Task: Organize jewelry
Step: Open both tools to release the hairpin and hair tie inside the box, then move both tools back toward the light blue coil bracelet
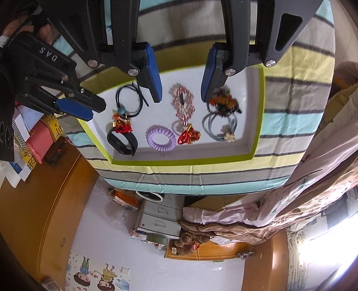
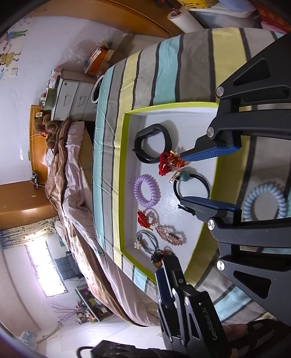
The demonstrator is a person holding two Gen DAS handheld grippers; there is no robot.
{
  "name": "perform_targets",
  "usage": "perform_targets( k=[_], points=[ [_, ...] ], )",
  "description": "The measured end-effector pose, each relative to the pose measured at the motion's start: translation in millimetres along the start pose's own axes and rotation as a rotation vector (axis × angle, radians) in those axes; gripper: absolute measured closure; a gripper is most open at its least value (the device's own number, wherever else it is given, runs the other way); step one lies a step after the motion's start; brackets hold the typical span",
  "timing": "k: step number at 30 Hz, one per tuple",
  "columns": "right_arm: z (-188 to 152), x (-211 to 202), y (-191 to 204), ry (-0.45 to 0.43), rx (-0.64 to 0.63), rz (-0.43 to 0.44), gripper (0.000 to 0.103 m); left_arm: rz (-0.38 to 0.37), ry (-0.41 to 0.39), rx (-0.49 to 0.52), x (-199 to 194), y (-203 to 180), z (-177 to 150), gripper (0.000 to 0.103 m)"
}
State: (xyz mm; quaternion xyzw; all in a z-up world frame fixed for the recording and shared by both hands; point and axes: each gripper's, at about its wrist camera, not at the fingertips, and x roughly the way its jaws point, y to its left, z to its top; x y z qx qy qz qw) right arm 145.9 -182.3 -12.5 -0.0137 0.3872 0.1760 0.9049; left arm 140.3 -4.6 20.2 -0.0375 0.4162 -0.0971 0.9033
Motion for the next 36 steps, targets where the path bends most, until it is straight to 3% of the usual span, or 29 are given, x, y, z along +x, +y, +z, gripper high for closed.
perform_targets(
  k=[26, 29, 31, 36],
  points=[
    [-59, -49, 7, -0.051, 0.045, 0.000, 0.067, 0.034, -0.085, -0.079, -78, 15, -82, 0.062],
    [-65, -49, 5, -0.041, 0.055, 0.006, 0.053, 0.032, -0.082, -0.096, -81, 19, -90, 0.058],
    [-68, -47, 5, -0.032, 0.058, 0.008, 0.052, 0.021, -0.083, -0.106, -82, 23, -96, 0.052],
    [-73, -34, 7, 0.021, 0.044, -0.035, 0.052, 0.016, -0.079, -0.119, -83, 26, -104, 0.051]
  ],
)
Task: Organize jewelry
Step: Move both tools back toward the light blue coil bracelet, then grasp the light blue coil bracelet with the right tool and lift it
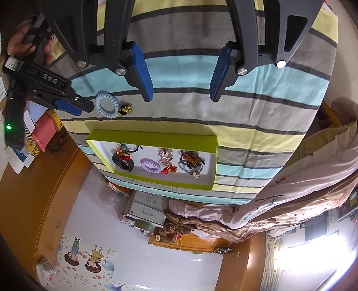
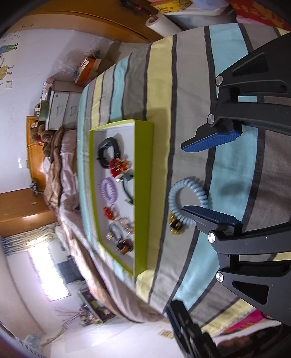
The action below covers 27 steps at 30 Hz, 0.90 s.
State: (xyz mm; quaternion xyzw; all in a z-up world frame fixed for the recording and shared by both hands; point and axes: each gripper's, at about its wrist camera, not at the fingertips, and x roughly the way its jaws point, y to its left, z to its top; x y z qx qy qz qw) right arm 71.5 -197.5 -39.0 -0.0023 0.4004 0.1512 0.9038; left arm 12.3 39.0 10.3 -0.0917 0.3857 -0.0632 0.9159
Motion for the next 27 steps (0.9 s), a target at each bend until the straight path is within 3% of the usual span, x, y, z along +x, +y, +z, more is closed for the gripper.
perform_targets(
  k=[8, 15, 27],
  points=[
    [1, 20, 5, 0.066, -0.008, -0.021, 0.052, -0.019, 0.006, -0.004, -1, 3, -7, 0.051],
    [-2, 21, 10, 0.071, -0.035, -0.049, 0.053, -0.020, 0.005, -0.007, -3, 6, -11, 0.051],
    [-5, 17, 17, 0.066, -0.086, -0.109, 0.092, -0.036, 0.023, -0.008, 2, 2, -12, 0.051]
  ],
)
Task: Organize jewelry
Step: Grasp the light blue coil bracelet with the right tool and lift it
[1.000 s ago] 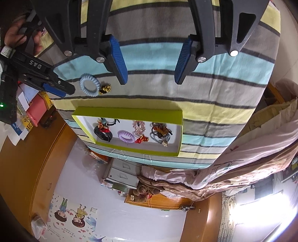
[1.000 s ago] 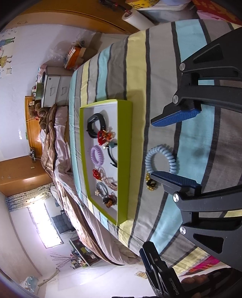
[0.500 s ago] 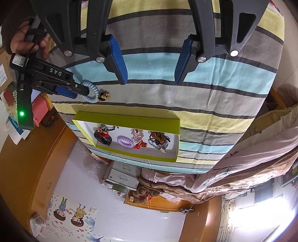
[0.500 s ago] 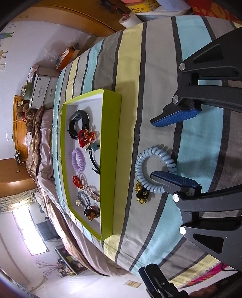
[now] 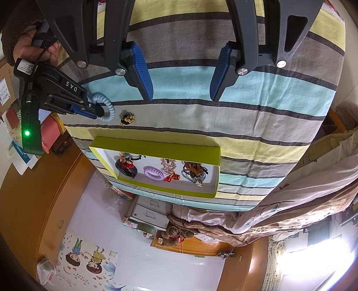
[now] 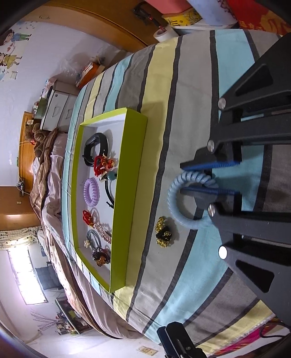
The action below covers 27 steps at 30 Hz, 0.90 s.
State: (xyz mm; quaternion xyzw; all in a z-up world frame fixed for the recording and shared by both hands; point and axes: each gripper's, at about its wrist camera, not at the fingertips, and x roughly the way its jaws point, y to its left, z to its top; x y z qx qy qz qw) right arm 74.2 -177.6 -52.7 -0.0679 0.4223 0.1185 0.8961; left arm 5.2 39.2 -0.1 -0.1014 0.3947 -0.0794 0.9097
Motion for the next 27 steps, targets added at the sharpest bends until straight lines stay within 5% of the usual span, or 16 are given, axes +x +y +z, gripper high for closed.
perform_targets(
  k=[27],
  points=[
    [-12, -30, -49, -0.091, 0.167, 0.070, 0.093, -0.035, 0.065, 0.125, 36, -54, 14, 0.051]
  ],
)
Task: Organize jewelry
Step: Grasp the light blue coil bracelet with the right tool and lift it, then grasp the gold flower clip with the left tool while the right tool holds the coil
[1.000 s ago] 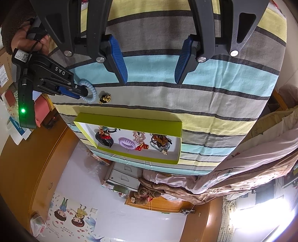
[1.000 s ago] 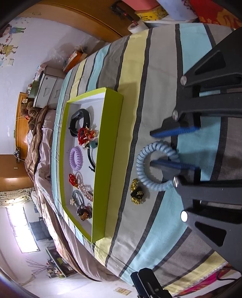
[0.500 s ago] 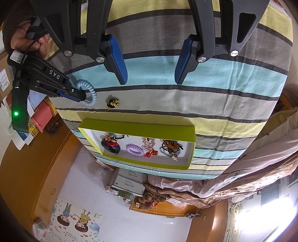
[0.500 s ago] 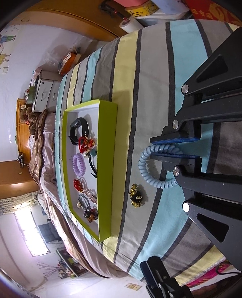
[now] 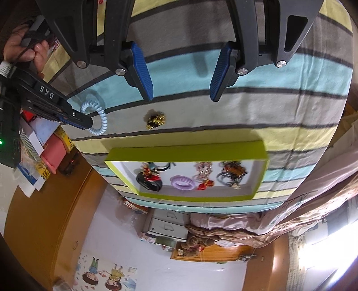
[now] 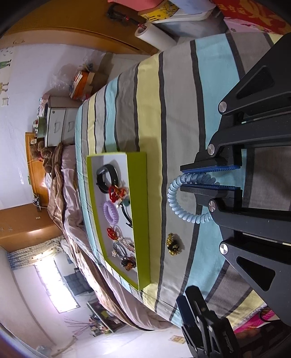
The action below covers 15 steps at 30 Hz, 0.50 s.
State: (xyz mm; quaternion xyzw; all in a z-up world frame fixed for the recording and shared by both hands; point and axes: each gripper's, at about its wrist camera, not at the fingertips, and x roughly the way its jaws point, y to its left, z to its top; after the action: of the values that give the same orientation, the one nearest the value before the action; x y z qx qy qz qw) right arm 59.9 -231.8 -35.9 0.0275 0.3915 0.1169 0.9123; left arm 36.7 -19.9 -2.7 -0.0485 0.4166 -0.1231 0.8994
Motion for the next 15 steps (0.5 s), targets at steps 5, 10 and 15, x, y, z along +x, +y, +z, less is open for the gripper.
perform_targets(
  k=[5, 10, 15],
  points=[
    [-1, -3, -10, -0.009, 0.023, 0.006, 0.093, -0.002, 0.022, 0.052, 18, -19, 11, 0.051],
    [-1, -8, -18, -0.023, 0.029, -0.001, 0.093, -0.007, 0.054, 0.083, 37, -33, 15, 0.051],
    [0, -9, -25, -0.029, 0.040, 0.007, 0.093, 0.010, 0.070, 0.099, 49, -39, 17, 0.051]
  ],
)
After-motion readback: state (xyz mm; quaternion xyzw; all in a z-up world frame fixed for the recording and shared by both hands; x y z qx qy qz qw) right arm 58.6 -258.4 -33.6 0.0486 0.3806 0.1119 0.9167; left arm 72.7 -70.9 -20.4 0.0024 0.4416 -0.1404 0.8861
